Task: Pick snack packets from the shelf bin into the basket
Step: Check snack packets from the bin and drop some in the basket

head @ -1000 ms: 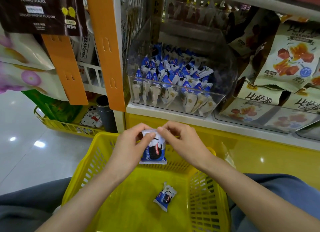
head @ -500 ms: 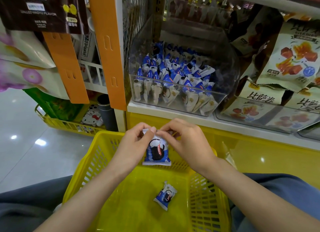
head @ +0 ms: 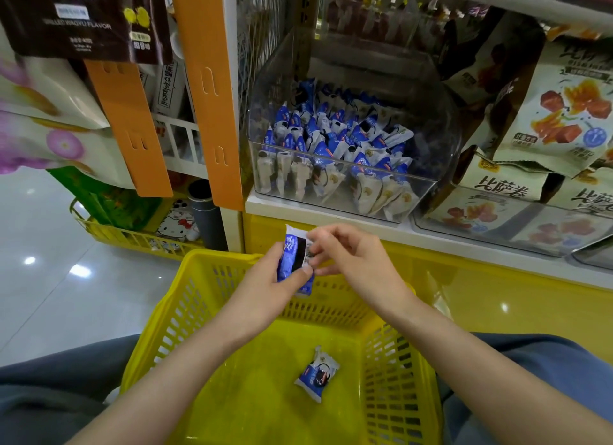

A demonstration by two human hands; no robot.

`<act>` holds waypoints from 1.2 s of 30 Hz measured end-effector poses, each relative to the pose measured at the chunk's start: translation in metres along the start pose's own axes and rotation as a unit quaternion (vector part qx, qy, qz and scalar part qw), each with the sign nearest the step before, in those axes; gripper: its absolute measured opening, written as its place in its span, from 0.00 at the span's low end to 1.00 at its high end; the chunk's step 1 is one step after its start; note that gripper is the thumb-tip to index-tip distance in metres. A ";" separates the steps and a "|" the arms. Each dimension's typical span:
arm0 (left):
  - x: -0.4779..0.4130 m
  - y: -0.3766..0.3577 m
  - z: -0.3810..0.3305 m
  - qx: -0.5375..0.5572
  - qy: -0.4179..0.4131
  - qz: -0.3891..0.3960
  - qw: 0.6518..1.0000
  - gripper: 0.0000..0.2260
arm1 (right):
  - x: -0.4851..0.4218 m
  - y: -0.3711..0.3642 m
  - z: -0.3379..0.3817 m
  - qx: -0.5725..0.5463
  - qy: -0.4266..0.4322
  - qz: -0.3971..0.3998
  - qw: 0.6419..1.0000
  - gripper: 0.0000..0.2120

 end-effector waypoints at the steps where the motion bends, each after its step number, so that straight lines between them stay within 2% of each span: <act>1: -0.002 0.001 -0.001 0.030 0.025 -0.007 0.999 0.09 | -0.001 0.000 -0.001 0.040 0.030 -0.008 0.999 0.04; 4: -0.005 0.003 -0.004 0.094 0.085 -0.026 0.992 0.08 | -0.003 0.001 -0.002 0.111 0.058 -0.033 0.992 0.12; 10: -0.005 0.002 -0.005 0.124 0.123 -0.004 0.985 0.11 | -0.001 -0.001 -0.004 0.097 0.027 -0.013 0.995 0.17; 13: -0.005 0.002 -0.006 0.148 0.140 0.007 0.979 0.12 | -0.004 0.002 -0.005 0.045 -0.009 -0.014 0.999 0.16; 17: -0.002 0.002 -0.009 0.143 0.107 -0.014 0.984 0.09 | -0.004 0.002 -0.006 0.012 -0.015 -0.020 1.000 0.12; 19: -0.001 0.004 -0.011 0.155 0.085 -0.043 0.983 0.08 | -0.002 -0.002 -0.006 -0.004 -0.010 0.004 1.000 0.10; 22: 0.000 0.005 -0.014 0.169 0.065 -0.076 0.981 0.09 | 0.004 -0.010 -0.007 -0.001 -0.001 0.071 0.997 0.20; 24: 0.002 0.005 -0.014 0.182 0.069 -0.084 0.977 0.11 | 0.007 -0.012 -0.008 0.015 0.010 0.088 0.996 0.27; 29: 0.002 0.008 -0.015 0.217 0.082 -0.075 0.970 0.07 | 0.007 -0.012 -0.005 0.022 0.053 0.080 0.995 0.28; 31: -0.001 0.014 -0.015 0.164 0.041 -0.100 0.981 0.06 | 0.005 -0.010 -0.002 0.048 0.072 0.076 0.993 0.28; 33: -0.005 0.023 -0.016 0.027 -0.055 -0.135 0.989 0.13 | 0.003 -0.007 0.000 0.080 0.078 0.075 0.991 0.25; 34: -0.006 0.027 -0.019 -0.063 -0.117 -0.131 0.982 0.19 | 0.001 -0.005 0.000 0.098 0.072 0.075 0.990 0.23; 36: -0.006 0.030 -0.022 -0.203 -0.236 -0.071 0.948 0.25 | 0.001 -0.002 0.001 0.138 0.061 0.082 0.985 0.23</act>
Point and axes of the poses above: each hand's wrist, its own x-axis away from the middle knuckle, its own y-axis out of the back of the hand, z = x × y, the point moved 2 cm from there along -x, towards the middle knuckle, and after that the axes turned 14 degrees about -z, right-handed, at the moved point
